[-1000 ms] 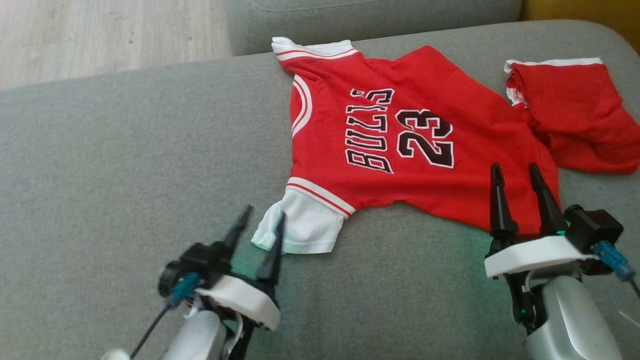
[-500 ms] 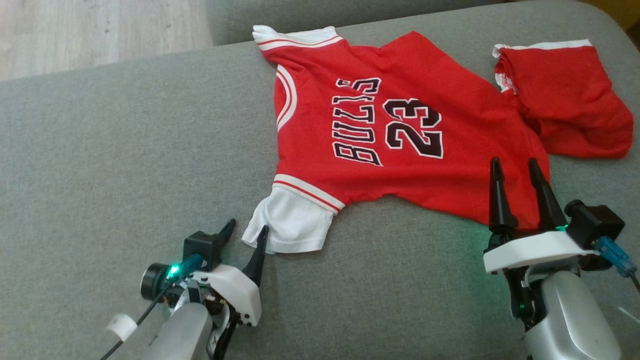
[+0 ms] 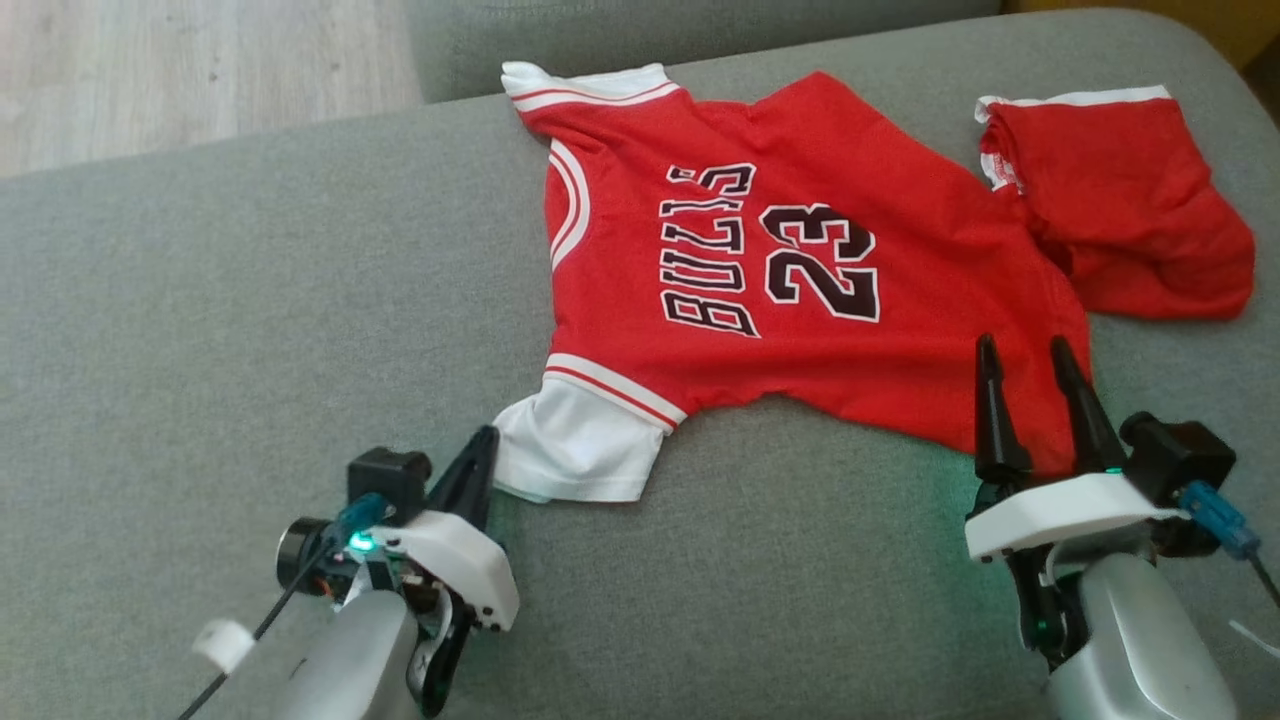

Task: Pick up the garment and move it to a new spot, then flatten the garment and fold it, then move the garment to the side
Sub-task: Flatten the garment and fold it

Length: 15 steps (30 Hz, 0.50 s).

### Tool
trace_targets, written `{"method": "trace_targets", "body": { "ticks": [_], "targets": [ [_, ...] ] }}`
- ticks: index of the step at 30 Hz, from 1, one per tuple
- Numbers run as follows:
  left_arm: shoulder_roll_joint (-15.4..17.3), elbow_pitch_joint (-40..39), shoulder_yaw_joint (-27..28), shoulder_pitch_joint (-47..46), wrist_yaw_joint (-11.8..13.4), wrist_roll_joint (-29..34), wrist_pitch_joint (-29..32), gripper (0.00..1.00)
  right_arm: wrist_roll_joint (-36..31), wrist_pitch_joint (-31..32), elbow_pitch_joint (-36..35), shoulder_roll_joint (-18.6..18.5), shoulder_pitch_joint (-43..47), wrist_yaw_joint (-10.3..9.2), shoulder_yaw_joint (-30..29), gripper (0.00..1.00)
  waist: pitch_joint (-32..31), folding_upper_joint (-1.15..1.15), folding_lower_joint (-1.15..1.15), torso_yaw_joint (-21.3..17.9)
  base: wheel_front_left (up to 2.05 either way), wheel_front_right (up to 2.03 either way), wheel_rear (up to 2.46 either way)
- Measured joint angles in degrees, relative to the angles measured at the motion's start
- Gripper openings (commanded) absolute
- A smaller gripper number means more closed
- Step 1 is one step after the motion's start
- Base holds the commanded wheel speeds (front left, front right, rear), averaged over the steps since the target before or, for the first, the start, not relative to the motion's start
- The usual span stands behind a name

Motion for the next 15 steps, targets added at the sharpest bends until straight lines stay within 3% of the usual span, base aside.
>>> {"method": "trace_targets", "body": {
  "ticks": [6,15],
  "targets": [
    [0.0,-2.4,2.4,0.9,0.2,-2.0,-5.1,0.0,-0.9,0.0,2.4,0.0,0.0,0.0,0.0,1.0,-1.3,0.0,-0.01,0.4,0.0,0.0,0.0],
    [0.6,-6.3,7.5,0.9,4.2,-3.0,-10.7,0.0,-1.0,0.0,5.7,0.0,0.0,0.0,1.5,1.0,-2.4,0.0,0.0,1.5,0.0,0.0,0.0]
  ]
}}
